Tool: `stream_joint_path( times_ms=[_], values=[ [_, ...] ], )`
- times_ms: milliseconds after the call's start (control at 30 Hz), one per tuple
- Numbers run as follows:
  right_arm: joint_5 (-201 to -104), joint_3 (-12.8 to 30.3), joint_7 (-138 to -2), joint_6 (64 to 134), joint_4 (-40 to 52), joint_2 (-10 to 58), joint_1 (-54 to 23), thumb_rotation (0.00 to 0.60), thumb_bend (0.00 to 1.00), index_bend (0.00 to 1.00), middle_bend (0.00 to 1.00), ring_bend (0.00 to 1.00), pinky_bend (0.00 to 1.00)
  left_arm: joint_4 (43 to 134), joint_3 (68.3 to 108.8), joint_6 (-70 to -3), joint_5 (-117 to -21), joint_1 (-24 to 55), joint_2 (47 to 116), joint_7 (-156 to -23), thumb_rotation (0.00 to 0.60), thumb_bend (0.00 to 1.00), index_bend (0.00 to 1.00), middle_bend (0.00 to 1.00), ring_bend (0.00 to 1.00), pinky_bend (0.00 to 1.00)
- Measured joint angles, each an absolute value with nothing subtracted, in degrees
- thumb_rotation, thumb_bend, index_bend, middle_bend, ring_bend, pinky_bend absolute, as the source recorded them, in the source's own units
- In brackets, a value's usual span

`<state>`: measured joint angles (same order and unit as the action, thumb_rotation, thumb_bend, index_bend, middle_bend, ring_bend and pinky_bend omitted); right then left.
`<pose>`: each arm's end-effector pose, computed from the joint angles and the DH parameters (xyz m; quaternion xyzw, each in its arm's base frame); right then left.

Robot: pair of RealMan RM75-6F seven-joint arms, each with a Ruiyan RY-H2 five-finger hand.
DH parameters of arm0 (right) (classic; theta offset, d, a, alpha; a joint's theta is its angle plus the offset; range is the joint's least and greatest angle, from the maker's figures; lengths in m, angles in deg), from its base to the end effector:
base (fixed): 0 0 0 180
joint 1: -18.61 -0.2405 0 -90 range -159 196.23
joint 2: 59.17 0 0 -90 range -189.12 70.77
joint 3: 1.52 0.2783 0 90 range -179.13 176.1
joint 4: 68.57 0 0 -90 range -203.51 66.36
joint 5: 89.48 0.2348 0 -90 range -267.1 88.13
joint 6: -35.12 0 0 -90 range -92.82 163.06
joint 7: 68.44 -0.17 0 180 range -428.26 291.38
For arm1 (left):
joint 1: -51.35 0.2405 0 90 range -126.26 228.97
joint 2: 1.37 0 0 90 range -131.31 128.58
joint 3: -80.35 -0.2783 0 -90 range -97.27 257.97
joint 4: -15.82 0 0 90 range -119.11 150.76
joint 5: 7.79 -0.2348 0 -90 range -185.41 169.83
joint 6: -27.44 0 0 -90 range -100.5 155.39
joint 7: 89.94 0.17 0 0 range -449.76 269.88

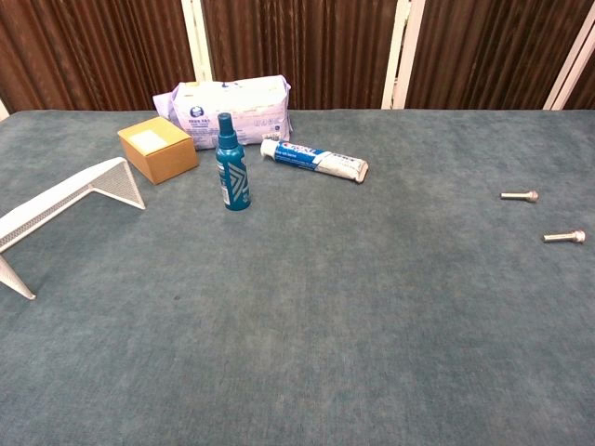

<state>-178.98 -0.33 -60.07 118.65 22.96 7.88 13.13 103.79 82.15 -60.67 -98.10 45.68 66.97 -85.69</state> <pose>-0.3308 -0.2067 0.1164 0.6465 -0.3513 0.3551 0.5766 -0.3331 0.2113 0.1278 -0.6248 -0.3335 -0.3943 0.5856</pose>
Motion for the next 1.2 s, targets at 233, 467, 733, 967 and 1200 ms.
stream_joint_path(
  times_ms=[233, 467, 733, 967, 1200],
  values=[
    [-179.0, -0.68, -59.11, 117.61, 22.59, 8.26, 12.84, 0.599, 0.15, 0.0, 0.0, 0.0, 0.0, 104.11, 81.83, -60.41, -98.71, 45.41, 66.78, -86.72, 0.6, 0.44, 0.0, 0.0, 0.0, 0.04],
    [-179.38, -0.45, -51.89, 115.88, 19.32, 10.08, 11.33, 0.6, 0.26, 0.28, 0.0, 0.0, 0.0, 104.22, 81.44, -59.03, -99.01, 44.77, 66.41, -88.66, 0.6, 0.44, 0.0, 0.0, 0.0, 0.04],
    [-180.49, -0.81, -37.34, 113.09, 9.64, 16.13, 9.19, 0.6, 0.35, 0.48, 0.0, 0.0, 0.0, 104.87, 80.49, -58.33, -100.13, 44.35, 65.76, -89.66, 0.6, 0.44, 0.0, 0.0, 0.0, 0.04],
    [-180.48, -0.66, -38.03, 109.58, 4.3, 20.32, 6.59, 0.6, 0.37, 0.5, 0.0, 0.0, 0.0, 105.23, 80.21, -58.07, -100.0, 44.38, 65.4, -89.91, 0.6, 0.44, 0.0, 0.0, 0.0, 0.04],
    [-178.15, -0.53, -37.72, 104.71, -0.09, 25.14, 4.33, 0.6, 0.38, 0.51, 0.0, 0.0, 0.0, 105.51, 80.15, -57.64, -99.63, 44.28, 65.31, -89.69, 0.6, 0.44, 0.0, 0.0, 0.0, 0.04]
  ],
)
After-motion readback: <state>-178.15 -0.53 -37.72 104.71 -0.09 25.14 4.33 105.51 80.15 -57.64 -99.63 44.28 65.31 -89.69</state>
